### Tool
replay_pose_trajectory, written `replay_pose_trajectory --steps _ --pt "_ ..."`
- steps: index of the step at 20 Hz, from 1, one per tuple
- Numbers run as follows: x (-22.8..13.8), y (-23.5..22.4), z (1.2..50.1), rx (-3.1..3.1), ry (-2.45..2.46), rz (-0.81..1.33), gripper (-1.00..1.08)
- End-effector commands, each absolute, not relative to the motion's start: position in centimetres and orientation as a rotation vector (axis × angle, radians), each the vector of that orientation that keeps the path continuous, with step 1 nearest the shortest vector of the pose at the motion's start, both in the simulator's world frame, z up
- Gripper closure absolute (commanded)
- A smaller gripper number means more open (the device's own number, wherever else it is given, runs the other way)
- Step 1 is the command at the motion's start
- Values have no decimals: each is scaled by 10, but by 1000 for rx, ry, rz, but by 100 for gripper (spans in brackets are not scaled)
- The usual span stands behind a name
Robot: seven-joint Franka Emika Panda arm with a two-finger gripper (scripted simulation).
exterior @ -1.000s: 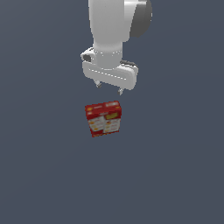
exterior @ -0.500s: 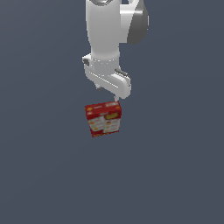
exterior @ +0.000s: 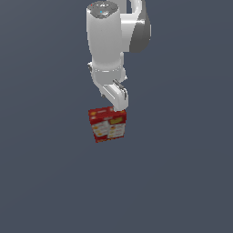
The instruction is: Pick up the object and move it to a goal position.
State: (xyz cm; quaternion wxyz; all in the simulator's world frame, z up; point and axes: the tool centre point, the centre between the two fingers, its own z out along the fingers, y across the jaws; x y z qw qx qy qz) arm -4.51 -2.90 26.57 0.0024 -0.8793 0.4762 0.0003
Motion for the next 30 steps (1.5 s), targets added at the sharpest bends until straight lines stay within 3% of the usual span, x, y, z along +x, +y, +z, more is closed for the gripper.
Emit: replay_pose_trajectory --steps 1,14,30 --pt "-44 -31 261 -2705 1590 1 -92" --pt "-38 -40 244 -2494 1910 0 -92" --pt "-38 -41 222 -2464 1949 0 -92"
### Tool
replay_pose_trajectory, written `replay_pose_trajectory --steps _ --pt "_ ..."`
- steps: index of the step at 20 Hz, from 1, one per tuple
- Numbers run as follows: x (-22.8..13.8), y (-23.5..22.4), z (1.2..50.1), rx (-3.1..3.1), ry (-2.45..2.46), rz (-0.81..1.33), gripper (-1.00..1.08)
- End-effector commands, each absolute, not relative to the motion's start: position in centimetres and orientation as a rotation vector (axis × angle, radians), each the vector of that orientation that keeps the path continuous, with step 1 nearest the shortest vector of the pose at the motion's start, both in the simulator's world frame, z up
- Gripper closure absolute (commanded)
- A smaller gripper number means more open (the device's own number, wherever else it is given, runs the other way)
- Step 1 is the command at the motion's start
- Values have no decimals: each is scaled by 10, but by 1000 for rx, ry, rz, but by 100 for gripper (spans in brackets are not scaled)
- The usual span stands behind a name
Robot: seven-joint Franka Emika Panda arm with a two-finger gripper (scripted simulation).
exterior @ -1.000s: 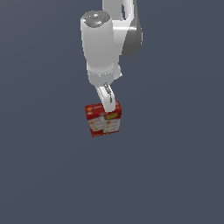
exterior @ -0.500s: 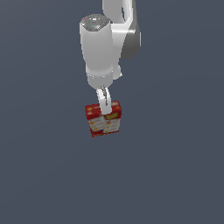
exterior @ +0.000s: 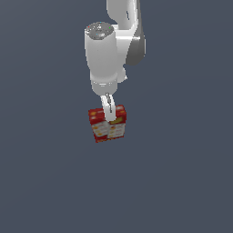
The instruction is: Pick up the object and move it to a goal position.
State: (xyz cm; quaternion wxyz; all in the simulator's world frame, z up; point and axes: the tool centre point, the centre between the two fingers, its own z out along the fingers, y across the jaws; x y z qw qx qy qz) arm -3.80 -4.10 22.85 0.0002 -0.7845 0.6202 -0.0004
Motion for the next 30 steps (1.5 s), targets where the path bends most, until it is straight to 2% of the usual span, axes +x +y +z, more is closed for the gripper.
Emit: replay_pose_trajectory --steps 1,10,11,30 --pt "-39 -41 217 -2464 1949 0 -92" --pt "-38 -41 192 -2462 1952 0 -92" --pt "-38 -41 192 -2462 1952 0 108" --pt "-27 -57 204 -2461 1952 -2 108"
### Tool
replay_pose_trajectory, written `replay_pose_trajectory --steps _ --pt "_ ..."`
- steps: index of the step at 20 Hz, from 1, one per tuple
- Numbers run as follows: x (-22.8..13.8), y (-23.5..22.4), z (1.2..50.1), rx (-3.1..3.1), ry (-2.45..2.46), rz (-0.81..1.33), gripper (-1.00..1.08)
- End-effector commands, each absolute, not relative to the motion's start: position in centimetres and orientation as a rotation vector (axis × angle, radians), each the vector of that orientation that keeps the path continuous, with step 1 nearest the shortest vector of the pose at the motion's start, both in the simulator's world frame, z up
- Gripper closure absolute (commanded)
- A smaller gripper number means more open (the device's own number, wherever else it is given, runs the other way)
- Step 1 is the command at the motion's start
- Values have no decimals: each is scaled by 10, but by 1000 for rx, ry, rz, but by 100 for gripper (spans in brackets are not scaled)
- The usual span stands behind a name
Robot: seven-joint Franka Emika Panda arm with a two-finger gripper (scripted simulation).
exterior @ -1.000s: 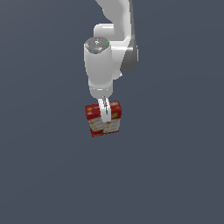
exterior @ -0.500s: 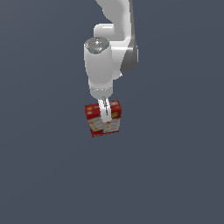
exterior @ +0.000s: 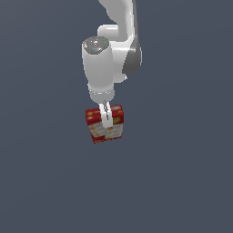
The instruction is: Pick up the object and move it to a goal position.
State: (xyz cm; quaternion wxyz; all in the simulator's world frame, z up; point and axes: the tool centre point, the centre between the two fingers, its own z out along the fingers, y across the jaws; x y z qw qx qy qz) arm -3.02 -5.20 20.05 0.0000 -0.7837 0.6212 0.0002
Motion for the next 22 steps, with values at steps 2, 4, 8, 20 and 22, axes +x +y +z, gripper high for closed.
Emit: replay_pose_trajectory --steps 2,4,8,20,22 --pt "-22 -64 210 -2461 1952 -2 108" --pt "-16 -72 215 -2461 1951 -1 108" --pt "-2 -92 230 -2461 1951 -1 108" --pt "43 -154 274 -2463 1950 -1 108" --pt "50 -163 280 -2463 1950 -1 108"
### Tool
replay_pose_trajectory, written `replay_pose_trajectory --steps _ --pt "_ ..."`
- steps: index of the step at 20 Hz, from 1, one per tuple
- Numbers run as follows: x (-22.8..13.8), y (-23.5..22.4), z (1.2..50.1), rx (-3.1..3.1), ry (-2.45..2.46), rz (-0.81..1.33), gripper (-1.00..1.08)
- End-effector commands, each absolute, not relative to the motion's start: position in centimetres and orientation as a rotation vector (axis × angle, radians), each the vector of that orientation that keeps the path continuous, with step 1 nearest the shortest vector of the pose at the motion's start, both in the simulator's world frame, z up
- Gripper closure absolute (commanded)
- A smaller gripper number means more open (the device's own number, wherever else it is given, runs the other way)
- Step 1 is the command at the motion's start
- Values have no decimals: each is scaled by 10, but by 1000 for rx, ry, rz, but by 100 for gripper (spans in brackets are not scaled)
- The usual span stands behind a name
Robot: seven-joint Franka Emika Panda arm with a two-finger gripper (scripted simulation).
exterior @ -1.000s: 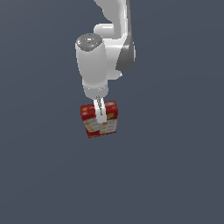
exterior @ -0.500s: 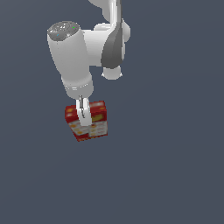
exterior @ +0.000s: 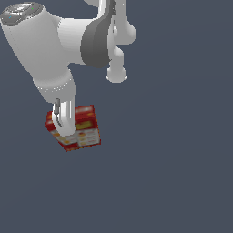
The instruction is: Pick up the object and move it to a goal position.
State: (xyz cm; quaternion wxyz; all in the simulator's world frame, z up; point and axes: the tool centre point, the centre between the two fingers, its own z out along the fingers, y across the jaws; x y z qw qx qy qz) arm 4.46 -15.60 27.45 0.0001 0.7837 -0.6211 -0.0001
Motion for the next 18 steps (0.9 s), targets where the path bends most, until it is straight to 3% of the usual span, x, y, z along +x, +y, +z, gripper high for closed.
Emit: replay_pose_trajectory --steps 1,18 --pt "53 -167 283 2463 -1951 1 108" --pt "92 -217 318 2462 -1951 0 108"
